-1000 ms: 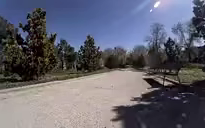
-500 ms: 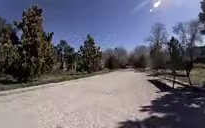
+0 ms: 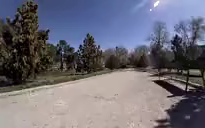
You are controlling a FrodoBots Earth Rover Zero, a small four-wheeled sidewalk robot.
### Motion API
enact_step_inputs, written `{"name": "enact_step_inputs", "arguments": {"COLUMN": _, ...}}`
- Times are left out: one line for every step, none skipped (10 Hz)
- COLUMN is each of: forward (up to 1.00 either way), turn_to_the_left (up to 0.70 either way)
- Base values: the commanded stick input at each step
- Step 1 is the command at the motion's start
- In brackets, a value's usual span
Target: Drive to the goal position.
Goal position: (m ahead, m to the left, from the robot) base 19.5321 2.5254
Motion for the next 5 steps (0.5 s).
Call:
{"name": "enact_step_inputs", "arguments": {"forward": 1.00, "turn_to_the_left": 0.00}}
{"name": "enact_step_inputs", "arguments": {"forward": 1.00, "turn_to_the_left": -0.07}}
{"name": "enact_step_inputs", "arguments": {"forward": 1.00, "turn_to_the_left": -0.40}}
{"name": "enact_step_inputs", "arguments": {"forward": 1.00, "turn_to_the_left": -0.40}}
{"name": "enact_step_inputs", "arguments": {"forward": 1.00, "turn_to_the_left": 0.00}}
